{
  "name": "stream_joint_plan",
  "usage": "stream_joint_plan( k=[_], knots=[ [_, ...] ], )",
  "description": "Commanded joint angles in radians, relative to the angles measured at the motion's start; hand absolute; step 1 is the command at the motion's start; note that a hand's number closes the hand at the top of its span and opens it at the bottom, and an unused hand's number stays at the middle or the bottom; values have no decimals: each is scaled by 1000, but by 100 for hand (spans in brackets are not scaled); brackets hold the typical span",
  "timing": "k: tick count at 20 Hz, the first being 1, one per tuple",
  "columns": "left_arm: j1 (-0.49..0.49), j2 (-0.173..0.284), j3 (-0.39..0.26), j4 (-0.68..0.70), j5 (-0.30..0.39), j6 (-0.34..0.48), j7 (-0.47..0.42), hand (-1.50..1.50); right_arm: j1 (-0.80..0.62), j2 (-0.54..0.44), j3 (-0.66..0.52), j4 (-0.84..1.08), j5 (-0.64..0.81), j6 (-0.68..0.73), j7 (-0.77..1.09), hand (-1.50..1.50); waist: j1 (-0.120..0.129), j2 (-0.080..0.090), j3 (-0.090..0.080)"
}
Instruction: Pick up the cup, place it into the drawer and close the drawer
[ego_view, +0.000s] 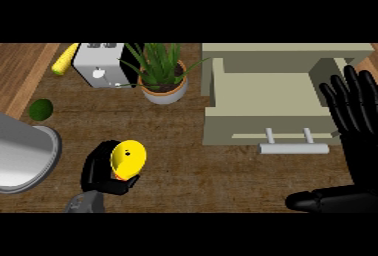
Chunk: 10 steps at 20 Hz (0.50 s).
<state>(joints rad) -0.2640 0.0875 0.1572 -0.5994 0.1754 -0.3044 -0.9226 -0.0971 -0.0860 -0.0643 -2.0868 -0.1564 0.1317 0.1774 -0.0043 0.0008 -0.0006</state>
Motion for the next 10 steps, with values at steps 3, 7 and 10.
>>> stream_joint_plan(
  k=[3, 7, 10],
  knots=[
    [-65, 18, 70, 72, 28, 39, -126, 150, -6, 0, -4, 29, 11, 6, -34, -150, -2, 2, 0],
    [-51, 43, 89, 14, 45, 65, -134, 150, -33, -35, -48, 19, -49, 20, 25, -150, 1, 0, 0],
    [-16, 13, 64, -100, 61, 47, -110, 150, 10, -1, -4, -24, -17, -2, 29, -150, 5, -3, 1]
  ],
)
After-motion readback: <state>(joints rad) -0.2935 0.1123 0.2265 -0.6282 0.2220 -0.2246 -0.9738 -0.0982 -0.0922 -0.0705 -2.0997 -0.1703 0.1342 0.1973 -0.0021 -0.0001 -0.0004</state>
